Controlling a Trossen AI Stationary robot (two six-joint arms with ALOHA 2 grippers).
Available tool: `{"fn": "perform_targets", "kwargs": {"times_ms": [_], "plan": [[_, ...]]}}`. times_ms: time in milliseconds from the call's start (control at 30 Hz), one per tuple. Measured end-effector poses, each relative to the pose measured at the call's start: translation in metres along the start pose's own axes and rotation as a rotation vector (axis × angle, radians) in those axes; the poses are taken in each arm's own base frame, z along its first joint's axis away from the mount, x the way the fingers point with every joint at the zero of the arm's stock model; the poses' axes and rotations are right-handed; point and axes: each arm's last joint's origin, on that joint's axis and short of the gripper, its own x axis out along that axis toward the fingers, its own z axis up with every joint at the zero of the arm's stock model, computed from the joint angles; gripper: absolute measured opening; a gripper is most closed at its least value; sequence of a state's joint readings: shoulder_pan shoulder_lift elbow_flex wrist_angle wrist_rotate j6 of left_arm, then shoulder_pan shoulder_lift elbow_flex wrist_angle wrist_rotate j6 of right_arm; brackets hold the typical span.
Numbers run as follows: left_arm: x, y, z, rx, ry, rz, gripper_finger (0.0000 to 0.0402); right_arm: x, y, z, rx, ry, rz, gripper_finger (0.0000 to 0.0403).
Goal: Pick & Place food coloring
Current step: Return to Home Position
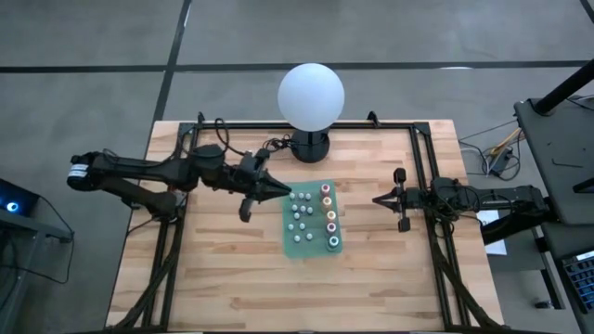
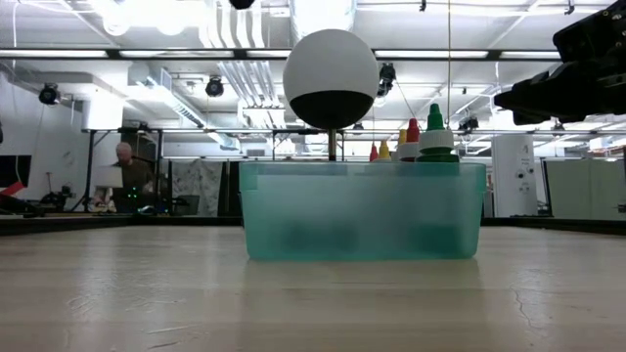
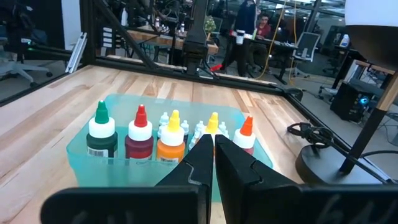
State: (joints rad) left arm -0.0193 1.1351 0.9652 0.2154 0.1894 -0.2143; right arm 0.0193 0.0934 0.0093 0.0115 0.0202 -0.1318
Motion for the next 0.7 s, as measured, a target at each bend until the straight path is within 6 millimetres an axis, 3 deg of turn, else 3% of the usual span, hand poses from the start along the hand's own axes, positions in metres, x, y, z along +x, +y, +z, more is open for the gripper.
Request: {"fn": "perform_targets", "kwargs": {"times_ms": [300,700], "plan": [[-0.045,-0.006,-0.015,0.124,-0.113,-0.019,0.0000,0.000,0.000,0.000,-0.001,0.001,-0.001,0.0009],[-0.101,-0.011,-0.038,0.146,-0.196,-0.032,0.0000,0.000,0.000,0.000,-0.001,0.000,-0.002,0.0009]]}}
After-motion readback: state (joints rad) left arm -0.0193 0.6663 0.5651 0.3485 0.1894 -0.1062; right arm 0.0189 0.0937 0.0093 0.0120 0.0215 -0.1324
